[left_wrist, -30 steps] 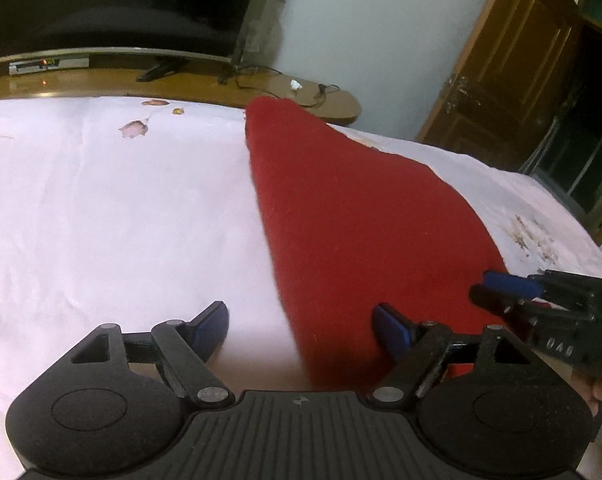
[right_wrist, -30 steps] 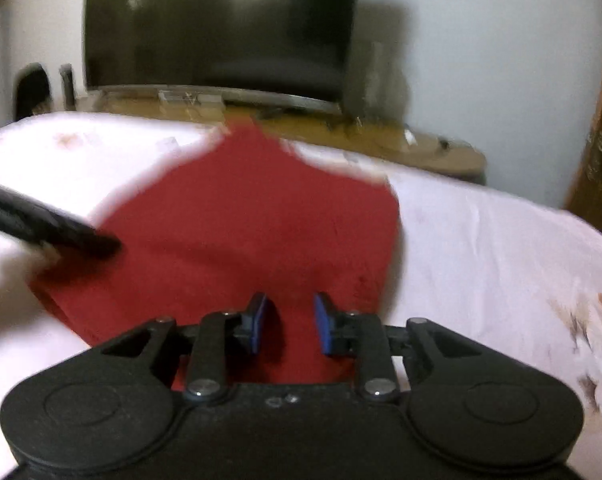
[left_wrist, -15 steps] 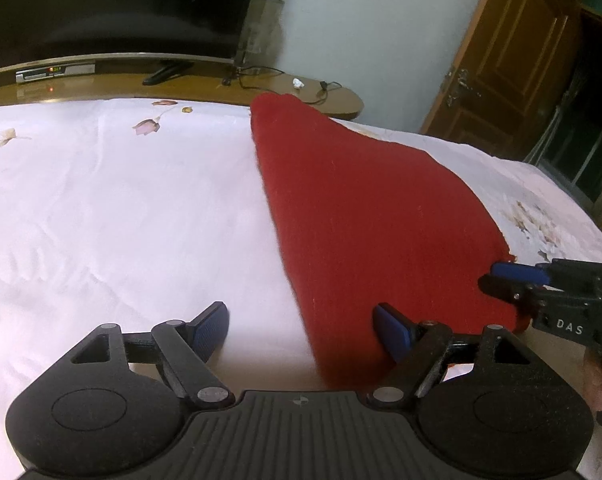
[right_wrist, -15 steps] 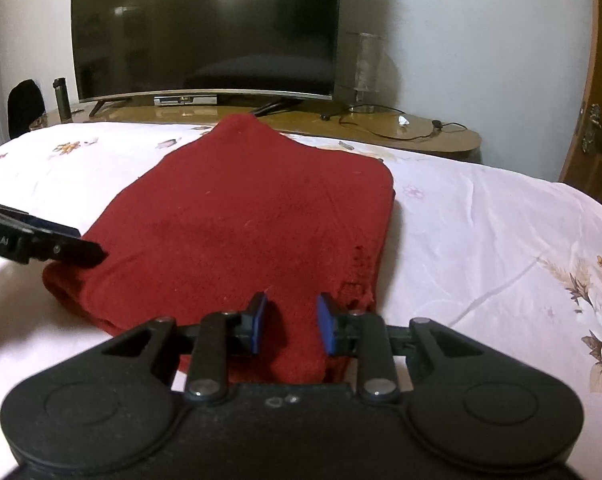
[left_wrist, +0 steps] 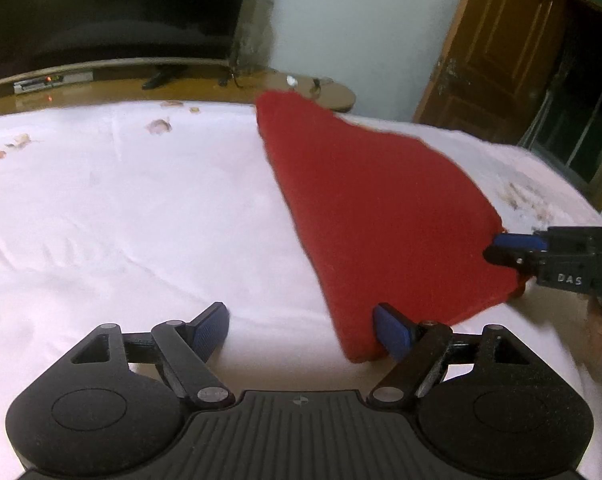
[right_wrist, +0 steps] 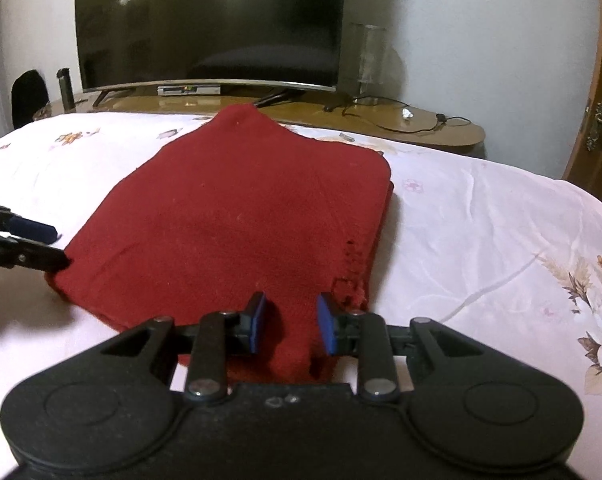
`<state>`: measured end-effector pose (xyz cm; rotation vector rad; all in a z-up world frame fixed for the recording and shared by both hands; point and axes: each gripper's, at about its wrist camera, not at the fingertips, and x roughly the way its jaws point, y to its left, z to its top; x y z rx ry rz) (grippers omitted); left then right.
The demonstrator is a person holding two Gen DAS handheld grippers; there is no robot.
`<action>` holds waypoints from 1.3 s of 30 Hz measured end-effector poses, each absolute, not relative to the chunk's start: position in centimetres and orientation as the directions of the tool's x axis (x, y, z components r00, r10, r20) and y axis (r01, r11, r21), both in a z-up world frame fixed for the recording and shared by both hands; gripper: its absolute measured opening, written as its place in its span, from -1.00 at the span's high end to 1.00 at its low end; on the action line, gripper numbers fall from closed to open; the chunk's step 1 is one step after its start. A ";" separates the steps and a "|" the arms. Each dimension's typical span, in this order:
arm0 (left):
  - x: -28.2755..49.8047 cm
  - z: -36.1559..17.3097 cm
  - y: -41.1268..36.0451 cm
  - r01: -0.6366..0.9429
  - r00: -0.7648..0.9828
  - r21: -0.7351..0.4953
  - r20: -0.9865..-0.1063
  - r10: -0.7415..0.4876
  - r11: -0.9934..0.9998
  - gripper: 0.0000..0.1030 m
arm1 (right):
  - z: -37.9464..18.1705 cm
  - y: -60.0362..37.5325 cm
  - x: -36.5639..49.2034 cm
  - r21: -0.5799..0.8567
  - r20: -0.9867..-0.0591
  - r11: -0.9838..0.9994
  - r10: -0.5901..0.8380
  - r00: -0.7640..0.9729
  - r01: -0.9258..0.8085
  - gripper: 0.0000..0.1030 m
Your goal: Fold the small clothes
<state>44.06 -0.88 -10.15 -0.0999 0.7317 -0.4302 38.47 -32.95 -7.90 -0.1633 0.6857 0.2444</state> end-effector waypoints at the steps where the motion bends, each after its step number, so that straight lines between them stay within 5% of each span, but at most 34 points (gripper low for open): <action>1: 44.1 -9.7 -0.5 0.350 0.675 -0.239 -0.607 -0.420 0.906 -0.56 | -7.3 -33.1 38.3 -0.063 -0.637 0.961 0.169 0.752 -0.269 0.43; 10: 51.0 -8.8 -1.6 0.342 0.639 -0.402 -0.563 -0.524 0.849 -0.56 | -4.9 -37.9 42.0 0.267 -0.562 0.959 0.238 0.792 -0.099 0.19; 23: 55.2 -12.2 -3.1 0.271 0.599 -0.504 -0.578 -0.554 0.820 -0.56 | -7.5 -37.0 47.4 0.249 -0.610 0.963 0.239 0.756 -0.103 0.25; 25: 55.4 -12.3 -3.2 0.273 0.602 -0.500 -0.578 -0.551 0.822 -0.56 | -7.6 -36.8 47.5 0.252 -0.580 0.959 0.257 0.773 -0.130 0.42; 26: 55.2 -12.2 -3.1 0.274 0.604 -0.497 -0.577 -0.550 0.823 -0.56 | -7.6 -36.6 47.5 0.252 -0.568 0.957 0.267 0.778 -0.145 0.80; 31: 55.6 -12.0 -3.6 0.290 0.607 -0.473 -0.581 -0.542 0.832 -0.56 | -7.1 -36.3 45.9 0.131 -0.495 0.982 0.181 0.850 -0.132 0.81; 33: 55.8 -12.0 -3.7 0.288 0.605 -0.473 -0.585 -0.541 0.833 -0.56 | -8.7 -36.3 47.1 0.133 -0.561 0.985 0.164 0.811 -0.106 0.75; 39: 56.3 -12.1 -3.4 0.293 0.587 -0.478 -0.593 -0.551 0.828 -0.56 | -7.9 -39.5 48.7 0.397 -0.513 0.911 0.323 0.795 -0.113 0.21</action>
